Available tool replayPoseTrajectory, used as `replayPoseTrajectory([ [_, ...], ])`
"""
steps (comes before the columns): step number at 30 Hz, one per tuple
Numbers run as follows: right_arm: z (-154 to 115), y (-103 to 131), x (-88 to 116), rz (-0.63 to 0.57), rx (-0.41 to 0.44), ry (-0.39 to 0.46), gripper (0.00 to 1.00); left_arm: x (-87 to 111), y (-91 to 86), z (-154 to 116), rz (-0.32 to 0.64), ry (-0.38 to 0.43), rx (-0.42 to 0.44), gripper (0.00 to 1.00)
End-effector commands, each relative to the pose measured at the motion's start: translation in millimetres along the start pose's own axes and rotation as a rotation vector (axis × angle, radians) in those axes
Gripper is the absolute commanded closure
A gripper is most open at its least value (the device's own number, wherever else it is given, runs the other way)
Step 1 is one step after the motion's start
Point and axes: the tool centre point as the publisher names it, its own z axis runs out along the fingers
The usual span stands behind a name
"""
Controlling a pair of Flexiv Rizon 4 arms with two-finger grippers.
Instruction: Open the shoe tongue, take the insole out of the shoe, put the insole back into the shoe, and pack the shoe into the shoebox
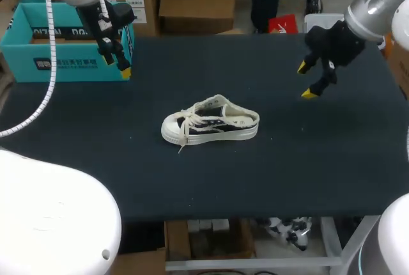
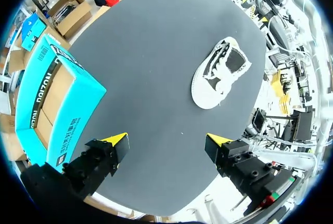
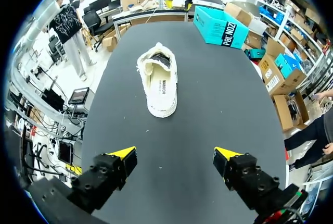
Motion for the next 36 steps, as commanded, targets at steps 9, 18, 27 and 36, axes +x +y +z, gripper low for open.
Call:
replayPoseTrajectory([
  [9,53,20,8,0.013,-0.017,0.046,0.00,47.5,-27.3,27,-0.422,-0.079,0.001,0.00],
  [18,89,32,22,0.036,-0.089,0.086,0.00,70.7,-38.4,26,-0.851,-0.076,0.200,0.00],
  [27,119,43,28,0.015,-0.194,0.076,0.00,70.7,-38.4,26,-0.851,-0.076,0.200,0.00],
  [36,142,49,37,0.048,-0.257,0.065,0.00,105.5,-62.6,51,-1.183,-0.167,0.276,0.00],
])
